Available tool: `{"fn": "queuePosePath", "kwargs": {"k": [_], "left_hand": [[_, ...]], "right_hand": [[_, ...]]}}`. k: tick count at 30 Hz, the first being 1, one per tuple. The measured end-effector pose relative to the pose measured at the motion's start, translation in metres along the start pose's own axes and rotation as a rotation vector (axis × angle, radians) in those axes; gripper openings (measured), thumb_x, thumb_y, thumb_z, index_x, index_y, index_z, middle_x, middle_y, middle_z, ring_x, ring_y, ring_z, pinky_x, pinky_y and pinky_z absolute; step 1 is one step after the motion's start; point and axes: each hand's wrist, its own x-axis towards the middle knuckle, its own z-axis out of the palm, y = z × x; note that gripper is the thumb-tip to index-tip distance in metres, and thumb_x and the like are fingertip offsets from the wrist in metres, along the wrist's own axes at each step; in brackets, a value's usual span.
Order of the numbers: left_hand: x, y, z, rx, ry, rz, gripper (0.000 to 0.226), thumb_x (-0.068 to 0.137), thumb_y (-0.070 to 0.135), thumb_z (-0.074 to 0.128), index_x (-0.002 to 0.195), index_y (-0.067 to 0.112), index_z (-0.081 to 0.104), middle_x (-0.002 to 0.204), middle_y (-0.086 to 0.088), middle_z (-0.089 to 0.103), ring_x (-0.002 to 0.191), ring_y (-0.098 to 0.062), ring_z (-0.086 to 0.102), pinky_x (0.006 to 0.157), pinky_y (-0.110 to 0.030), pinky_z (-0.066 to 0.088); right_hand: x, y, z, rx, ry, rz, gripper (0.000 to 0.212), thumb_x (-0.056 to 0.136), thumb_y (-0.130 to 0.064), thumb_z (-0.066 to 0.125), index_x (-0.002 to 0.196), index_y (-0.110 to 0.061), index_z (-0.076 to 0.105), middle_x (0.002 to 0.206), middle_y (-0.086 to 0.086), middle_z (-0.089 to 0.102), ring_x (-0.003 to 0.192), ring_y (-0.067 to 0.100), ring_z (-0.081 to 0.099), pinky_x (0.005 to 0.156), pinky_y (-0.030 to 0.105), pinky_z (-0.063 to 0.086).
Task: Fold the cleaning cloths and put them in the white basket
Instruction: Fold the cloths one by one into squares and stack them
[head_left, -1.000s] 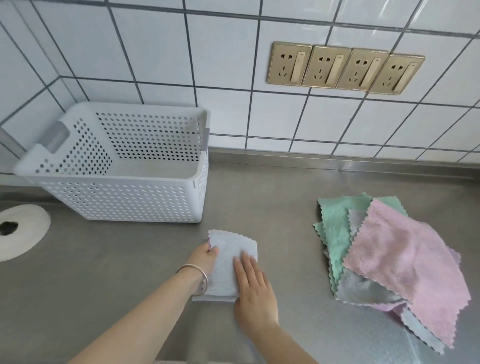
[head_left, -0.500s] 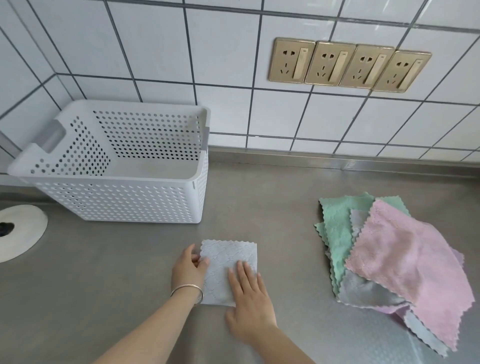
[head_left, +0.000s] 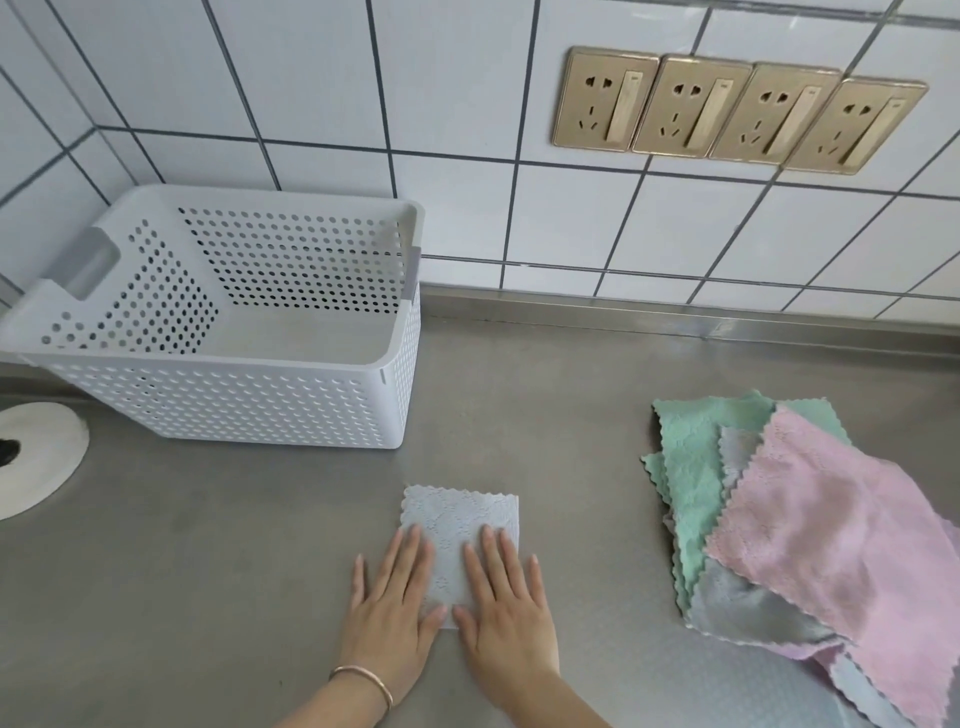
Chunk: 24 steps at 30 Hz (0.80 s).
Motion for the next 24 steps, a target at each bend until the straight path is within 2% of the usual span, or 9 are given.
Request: {"fn": "queuePosePath", "kwargs": {"k": [5,7,11,14,15,17,19,21,24], "left_hand": [[0.038,0.004,-0.006,0.001,-0.019,-0.004,0.064,0.091,0.053,0.003,0.147,0.021,0.001,0.157,0.007,-0.007,0.144,-0.008,-0.007,0.110,-0.042,0.002],[0.062,0.007,-0.008,0.010,-0.027,0.000,0.064,0.092,0.053,0.003,0.147,0.021,0.000,0.156,0.006,-0.009,0.144,-0.008,-0.008,0.110,-0.040,0.001],[0.120,0.012,-0.009,0.056,-0.041,-0.025,0.065,0.092,0.052,0.002,0.146,0.018,0.013,0.156,0.004,-0.011,0.144,-0.011,-0.012,0.108,-0.039,0.011],[0.165,0.015,-0.014,0.069,-0.045,-0.051,0.066,0.093,0.052,0.002,0.141,0.014,0.026,0.156,0.003,0.009,0.144,-0.011,-0.013,0.103,-0.040,0.020],[0.180,0.015,-0.016,0.075,-0.038,-0.061,0.066,0.093,0.052,0.002,0.140,0.013,0.028,0.152,0.003,0.019,0.143,-0.010,-0.014,0.104,-0.040,0.023],[0.207,0.014,-0.021,0.094,-0.036,-0.085,0.068,0.092,0.053,0.002,0.140,0.012,0.028,0.148,0.002,0.027,0.143,-0.010,-0.016,0.106,-0.043,0.025],[0.222,0.012,-0.026,0.109,-0.048,-0.092,0.068,0.092,0.054,-0.001,0.140,0.013,0.024,0.148,0.000,0.024,0.143,-0.010,-0.014,0.109,-0.045,0.019],[0.231,0.012,-0.031,0.140,-0.079,-0.100,0.072,0.087,0.057,-0.011,0.140,0.016,0.014,0.151,0.001,0.013,0.143,-0.011,-0.005,0.113,-0.046,0.016],[0.233,0.013,-0.038,0.106,-0.141,-0.081,0.080,0.070,0.066,-0.028,0.136,0.022,-0.020,0.150,0.006,-0.022,0.138,-0.009,-0.022,0.115,-0.046,-0.003]], "right_hand": [[0.031,0.019,-0.003,0.007,-0.010,0.006,0.069,0.090,-0.048,0.028,0.149,-0.019,0.003,0.155,0.002,0.013,0.145,0.018,-0.004,0.111,0.042,0.006],[0.053,0.031,-0.006,-0.005,-0.063,0.020,0.069,0.089,-0.049,0.028,0.149,-0.021,0.010,0.155,0.002,0.016,0.145,0.018,-0.005,0.111,0.042,0.004],[0.106,0.057,-0.010,-0.019,-0.102,0.006,0.065,0.088,-0.050,0.029,0.143,-0.017,0.025,0.158,-0.001,0.000,0.145,0.017,-0.006,0.111,0.044,0.005],[0.149,0.073,-0.018,-0.011,-0.142,0.003,0.062,0.086,-0.049,0.031,0.140,-0.019,0.031,0.153,0.001,0.023,0.145,0.018,-0.001,0.111,0.045,0.011],[0.163,0.077,-0.024,-0.028,-0.172,0.007,0.061,0.088,-0.049,0.027,0.141,-0.021,0.026,0.153,0.002,0.023,0.145,0.020,0.000,0.113,0.046,0.010],[0.190,0.085,-0.031,-0.103,-0.215,-0.033,0.061,0.089,-0.052,0.006,0.143,-0.025,-0.005,0.156,0.000,-0.007,0.142,0.021,-0.020,0.117,0.046,-0.006],[0.207,0.088,-0.038,-0.065,-0.258,-0.042,0.062,0.081,-0.053,-0.014,0.136,-0.027,-0.026,0.145,-0.006,-0.033,0.132,0.017,-0.036,0.114,0.045,-0.016],[0.218,0.090,-0.041,-0.072,-0.274,-0.040,0.059,0.082,-0.053,-0.014,0.134,-0.027,-0.028,0.142,-0.006,-0.037,0.130,0.015,-0.038,0.115,0.046,-0.013],[0.226,0.087,-0.046,-0.109,-0.338,-0.037,0.059,0.095,-0.052,0.003,0.138,-0.025,-0.025,0.150,-0.004,-0.031,0.135,0.015,-0.033,0.115,0.046,-0.014]]}}
